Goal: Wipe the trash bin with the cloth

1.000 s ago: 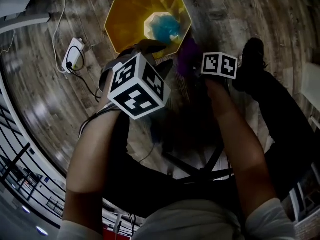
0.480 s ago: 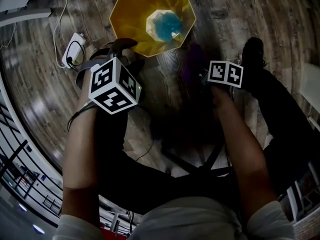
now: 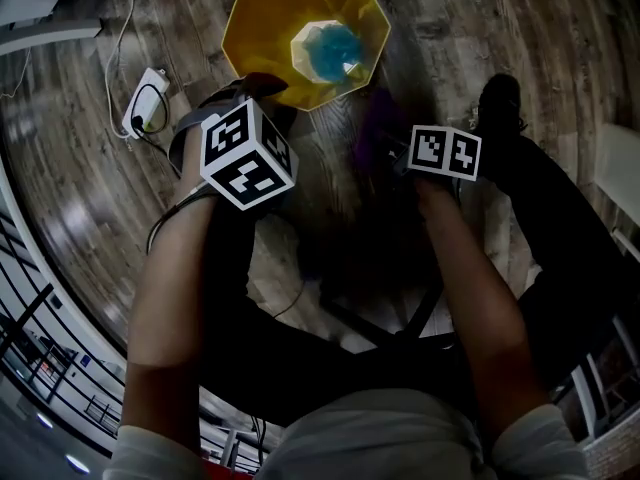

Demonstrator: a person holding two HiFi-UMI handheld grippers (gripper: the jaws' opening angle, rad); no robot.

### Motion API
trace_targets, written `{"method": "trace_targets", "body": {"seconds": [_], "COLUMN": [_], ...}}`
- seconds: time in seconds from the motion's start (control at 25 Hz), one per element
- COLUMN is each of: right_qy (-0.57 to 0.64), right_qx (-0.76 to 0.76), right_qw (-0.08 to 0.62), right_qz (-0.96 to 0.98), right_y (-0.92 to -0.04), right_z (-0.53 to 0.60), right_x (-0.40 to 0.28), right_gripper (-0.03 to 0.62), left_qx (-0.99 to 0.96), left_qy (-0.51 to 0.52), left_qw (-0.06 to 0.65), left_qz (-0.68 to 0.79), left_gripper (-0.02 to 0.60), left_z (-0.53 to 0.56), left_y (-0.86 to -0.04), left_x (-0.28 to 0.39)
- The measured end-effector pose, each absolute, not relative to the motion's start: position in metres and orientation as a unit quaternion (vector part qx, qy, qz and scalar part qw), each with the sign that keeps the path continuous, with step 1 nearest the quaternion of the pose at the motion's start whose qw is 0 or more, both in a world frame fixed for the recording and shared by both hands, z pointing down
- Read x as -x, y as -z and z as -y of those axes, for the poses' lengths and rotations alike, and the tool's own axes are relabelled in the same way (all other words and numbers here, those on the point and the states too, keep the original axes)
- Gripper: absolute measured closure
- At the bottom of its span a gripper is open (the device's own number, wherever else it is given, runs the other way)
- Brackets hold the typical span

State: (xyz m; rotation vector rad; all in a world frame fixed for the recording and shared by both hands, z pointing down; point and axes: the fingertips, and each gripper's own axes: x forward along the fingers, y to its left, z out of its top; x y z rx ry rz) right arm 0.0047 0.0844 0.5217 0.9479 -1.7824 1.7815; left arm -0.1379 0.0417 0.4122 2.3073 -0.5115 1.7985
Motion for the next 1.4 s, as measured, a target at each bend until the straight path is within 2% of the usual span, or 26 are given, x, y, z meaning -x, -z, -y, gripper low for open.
{"method": "trace_targets", "body": {"seconds": [0.28,0.48,0.64,0.84,1.4], "right_qy": [-0.654,-0.643,-0.630,-0.636,-0.645], "right_qx": [-0.373,-0.386,-0.375,-0.385,-0.379], "right_qw": [0.138,0.081,0.059,0.058,0.115], "right_qz": [0.644,0.657,0.678,0.666,0.654], "right_y": [-0.465,-0.411,-0.379,-0.394,-0.464], "right_z": [-0.067,-0.052,-0.042,-0.036,-0.023], "right_x": [-0.004,0.002,0.011,0.011,0.020], "right_gripper": [0.480,0.480,0.480,0.480,0.480], "left_qx": [-0.789,-0.788,-0.784,-0.787,-0.800], "left_qy": [-0.581,-0.562,-0.561,-0.562,-0.562], "left_qw": [0.141,0.211,0.226,0.219,0.180], "left_qz": [0.141,0.138,0.140,0.128,0.110], "left_gripper": [0.528,0.534,0.532,0.534,0.551], "left_z": [-0.051,-0.059,-0.060,-0.061,-0.060], "left_y": [-0.412,-0.411,-0.411,-0.409,-0.408], "left_x": [0.110,0.091,0.089,0.084,0.079]}}
